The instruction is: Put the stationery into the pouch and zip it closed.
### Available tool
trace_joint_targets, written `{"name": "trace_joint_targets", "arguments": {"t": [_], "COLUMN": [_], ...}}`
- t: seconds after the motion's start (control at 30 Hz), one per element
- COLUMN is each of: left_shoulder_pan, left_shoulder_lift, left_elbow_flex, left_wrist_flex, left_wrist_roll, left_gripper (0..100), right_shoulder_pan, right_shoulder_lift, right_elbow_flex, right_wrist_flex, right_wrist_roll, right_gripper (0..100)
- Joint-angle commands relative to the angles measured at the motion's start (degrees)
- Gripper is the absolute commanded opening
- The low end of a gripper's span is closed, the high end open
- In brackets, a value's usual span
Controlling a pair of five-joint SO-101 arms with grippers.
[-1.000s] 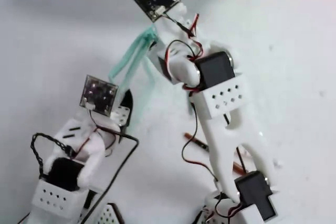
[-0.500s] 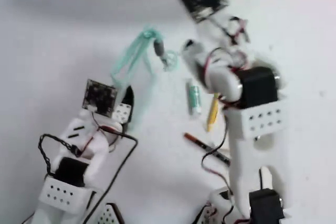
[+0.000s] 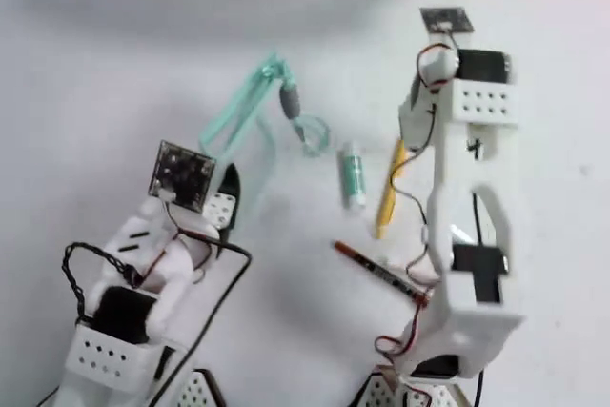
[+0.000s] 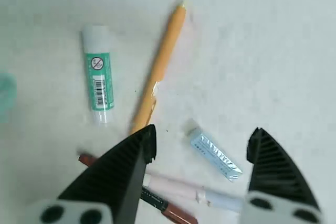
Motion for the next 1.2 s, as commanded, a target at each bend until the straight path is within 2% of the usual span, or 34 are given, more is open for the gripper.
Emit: {"name": "trace_joint_targets", "arguments": {"t": [0.0, 0.23, 0.4, 0.6, 0.83, 0.9, 1.03, 1.1, 1.17], "left_shoulder_pan": [1.36, 1.36, 1.36, 1.36, 1.36, 1.36, 1.36, 1.36, 1.36], "left_shoulder_lift": [-0.57, -0.48, -0.48, -0.66, -0.66, -0.66, -0.66, -0.66, -0.66], "left_elbow_flex": [-2.73, -2.55, -2.11, 0.70, 0.70, 0.88, 1.05, 1.05, 1.05], "left_wrist_flex": [0.70, 0.35, 0.26, -3.69, -3.78, -3.96, -4.04, -4.04, -4.04], "left_wrist_roll": [0.53, 0.53, 0.53, 0.26, 0.18, 0.18, 0.18, 0.18, 0.18], "left_gripper": [2, 2, 2, 2, 2, 2, 2, 2, 2], "right_shoulder_pan": [-0.48, -1.45, -2.86, -2.77, -2.33, -2.33, -2.24, -2.24, -2.24], "right_shoulder_lift": [6.02, 14.29, 16.13, 19.21, 24.66, 24.92, 25.19, 25.19, 25.19], "right_elbow_flex": [-2.29, -2.64, -2.64, -2.64, -2.64, -3.08, -3.60, -3.52, -3.52], "right_wrist_flex": [-4.70, -13.85, -16.40, -20.62, -23.25, -23.08, -22.46, -22.37, -22.37], "right_wrist_roll": [-1.32, -3.87, -6.86, -9.76, -9.49, -9.41, -9.41, -9.41, -9.41], "right_gripper": [27.9, 27.9, 27.2, 21.4, 20.9, 16.9, 0.6, 3.9, 2.9]}}
